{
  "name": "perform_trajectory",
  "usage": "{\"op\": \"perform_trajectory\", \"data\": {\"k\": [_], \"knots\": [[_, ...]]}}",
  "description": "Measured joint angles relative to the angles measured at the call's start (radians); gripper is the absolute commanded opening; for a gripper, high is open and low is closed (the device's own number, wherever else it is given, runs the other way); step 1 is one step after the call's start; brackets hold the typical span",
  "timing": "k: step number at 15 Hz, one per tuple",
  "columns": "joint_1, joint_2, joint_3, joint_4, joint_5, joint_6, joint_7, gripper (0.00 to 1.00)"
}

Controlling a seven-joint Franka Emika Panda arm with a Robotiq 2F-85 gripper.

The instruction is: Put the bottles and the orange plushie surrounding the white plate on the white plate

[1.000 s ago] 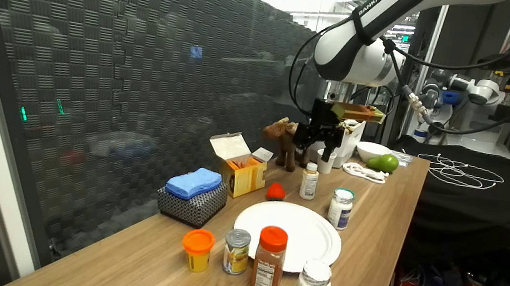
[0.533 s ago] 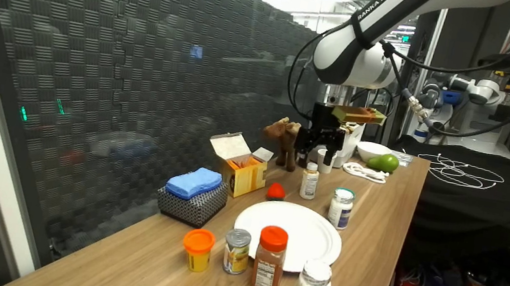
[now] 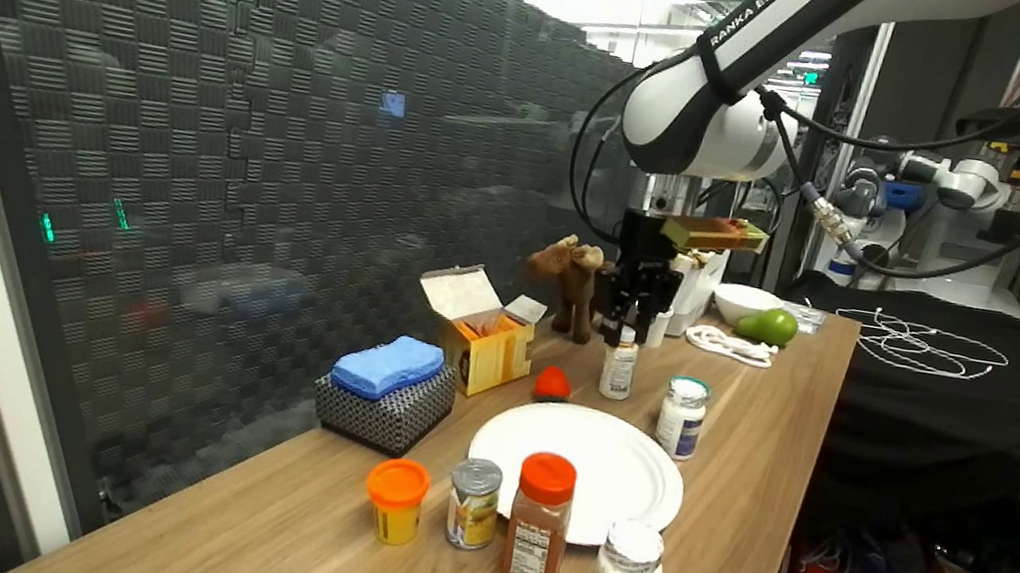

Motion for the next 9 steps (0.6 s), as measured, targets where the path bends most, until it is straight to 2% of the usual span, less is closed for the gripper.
{"op": "perform_trajectory", "data": {"k": [2, 9], "knots": [[0.0, 0.0, 0.0, 0.004, -0.01, 0.0, 0.0, 0.07], [0.012, -0.046, 0.001, 0.011, -0.033, -0.006, 0.022, 0.07]]}}
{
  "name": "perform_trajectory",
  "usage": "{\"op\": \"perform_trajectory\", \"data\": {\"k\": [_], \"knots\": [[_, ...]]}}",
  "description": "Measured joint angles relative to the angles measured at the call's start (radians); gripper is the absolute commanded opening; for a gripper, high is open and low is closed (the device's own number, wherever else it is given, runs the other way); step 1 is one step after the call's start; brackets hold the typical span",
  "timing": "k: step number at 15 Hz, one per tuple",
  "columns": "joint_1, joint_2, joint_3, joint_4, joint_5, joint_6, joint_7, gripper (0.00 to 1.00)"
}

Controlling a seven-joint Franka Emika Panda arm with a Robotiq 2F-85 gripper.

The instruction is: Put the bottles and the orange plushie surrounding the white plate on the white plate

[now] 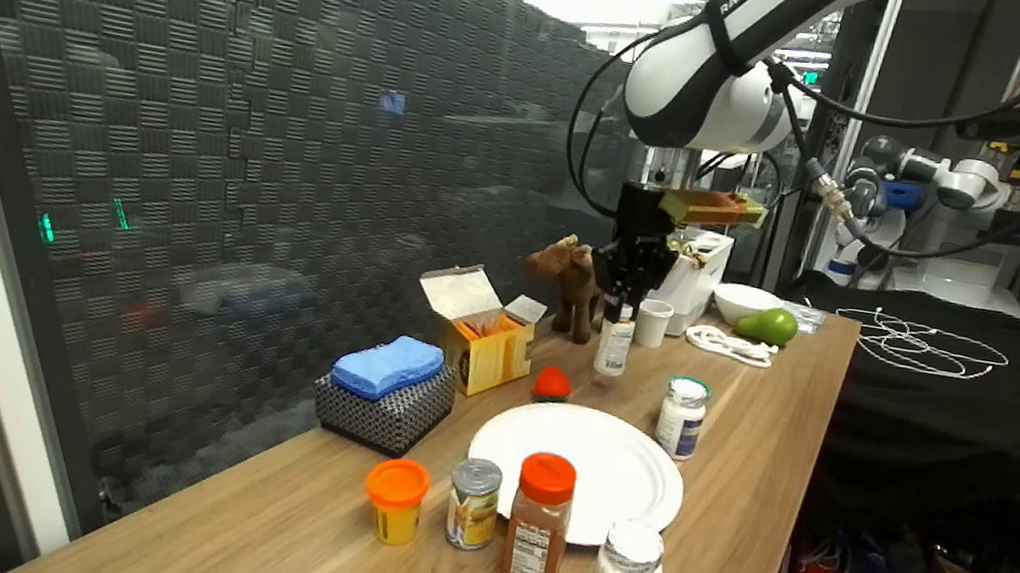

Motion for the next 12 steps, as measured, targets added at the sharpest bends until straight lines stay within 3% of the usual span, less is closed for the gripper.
{"op": "perform_trajectory", "data": {"k": [7, 12], "knots": [[0.071, -0.17, 0.044, -0.041, -0.007, -0.124, 0.026, 0.07], [0.123, -0.177, 0.082, -0.091, -0.075, -0.143, 0.04, 0.07]]}}
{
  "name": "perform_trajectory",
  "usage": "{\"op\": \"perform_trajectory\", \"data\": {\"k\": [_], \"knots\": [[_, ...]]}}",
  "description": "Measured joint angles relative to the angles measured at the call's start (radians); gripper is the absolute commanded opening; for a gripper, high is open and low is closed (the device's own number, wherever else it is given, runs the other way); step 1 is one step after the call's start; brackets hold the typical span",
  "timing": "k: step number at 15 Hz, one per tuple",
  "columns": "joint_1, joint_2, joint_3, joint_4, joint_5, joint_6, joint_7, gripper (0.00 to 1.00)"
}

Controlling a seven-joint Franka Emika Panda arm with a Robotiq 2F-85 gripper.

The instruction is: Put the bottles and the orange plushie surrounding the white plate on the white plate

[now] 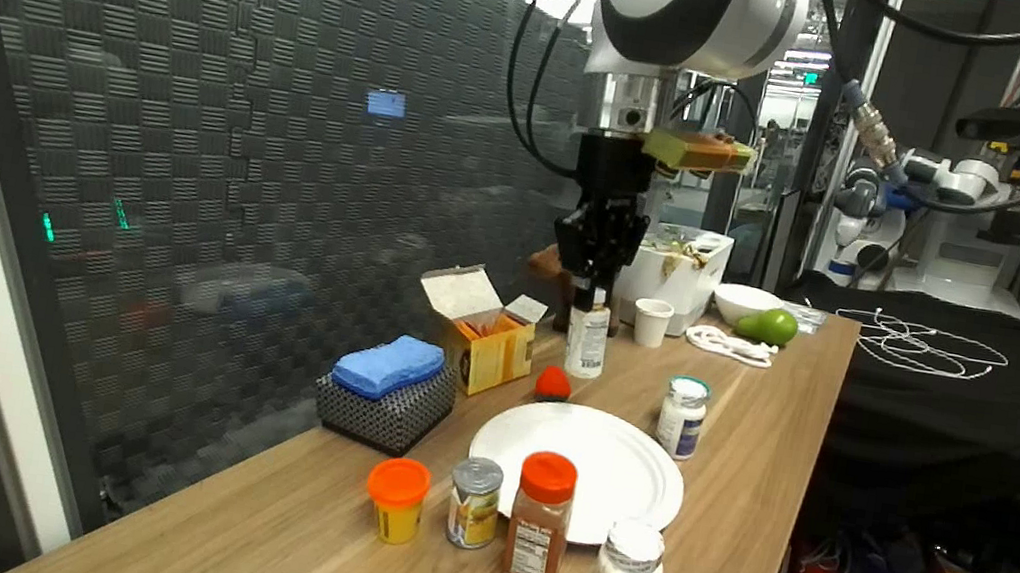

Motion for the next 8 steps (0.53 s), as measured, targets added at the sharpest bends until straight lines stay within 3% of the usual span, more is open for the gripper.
{"op": "perform_trajectory", "data": {"k": [8], "knots": [[0.023, 0.084, 0.022, -0.006, -0.041, 0.045, 0.005, 0.07]]}}
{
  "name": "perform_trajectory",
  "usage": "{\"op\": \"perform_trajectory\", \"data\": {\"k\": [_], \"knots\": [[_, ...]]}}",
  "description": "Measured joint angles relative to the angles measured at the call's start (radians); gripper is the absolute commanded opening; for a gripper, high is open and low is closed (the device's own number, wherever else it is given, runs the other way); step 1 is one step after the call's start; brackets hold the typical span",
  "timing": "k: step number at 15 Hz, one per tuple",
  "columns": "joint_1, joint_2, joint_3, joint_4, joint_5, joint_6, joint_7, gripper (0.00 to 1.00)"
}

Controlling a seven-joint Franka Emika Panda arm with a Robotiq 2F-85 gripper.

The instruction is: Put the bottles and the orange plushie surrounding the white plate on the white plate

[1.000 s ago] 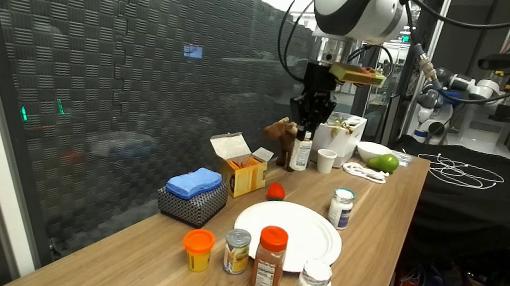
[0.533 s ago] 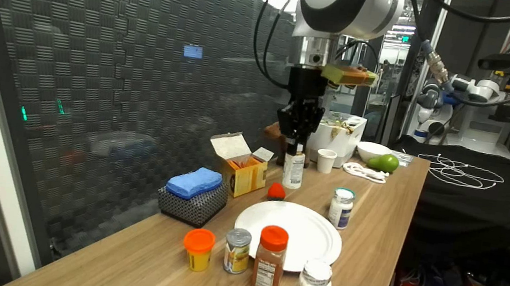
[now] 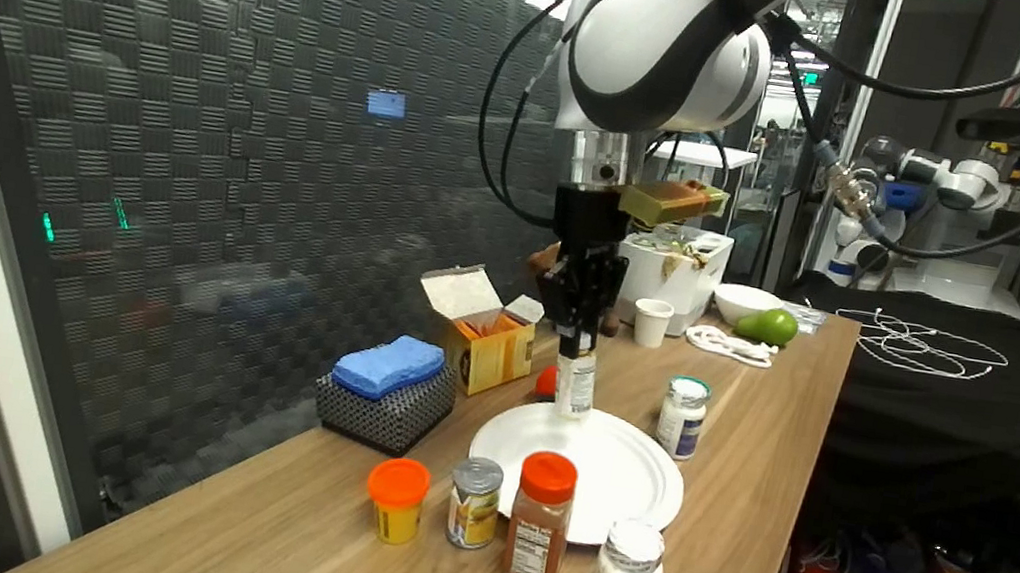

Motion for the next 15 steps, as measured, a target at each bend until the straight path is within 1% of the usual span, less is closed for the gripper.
{"op": "perform_trajectory", "data": {"k": [6, 11, 12, 13, 14, 15], "knots": [[0.0, 0.039, 0.034, 0.016, 0.046, 0.017, -0.011, 0.07], [0.0, 0.062, 0.044, 0.019, 0.065, 0.018, -0.033, 0.07], [0.0, 0.066, 0.044, 0.019, 0.065, 0.02, -0.036, 0.09], [0.0, 0.07, 0.044, 0.019, 0.065, 0.024, -0.04, 0.55], [0.0, 0.074, 0.044, 0.019, 0.065, 0.029, -0.045, 0.57], [-0.001, 0.077, 0.044, 0.019, 0.065, 0.033, -0.05, 0.62]]}}
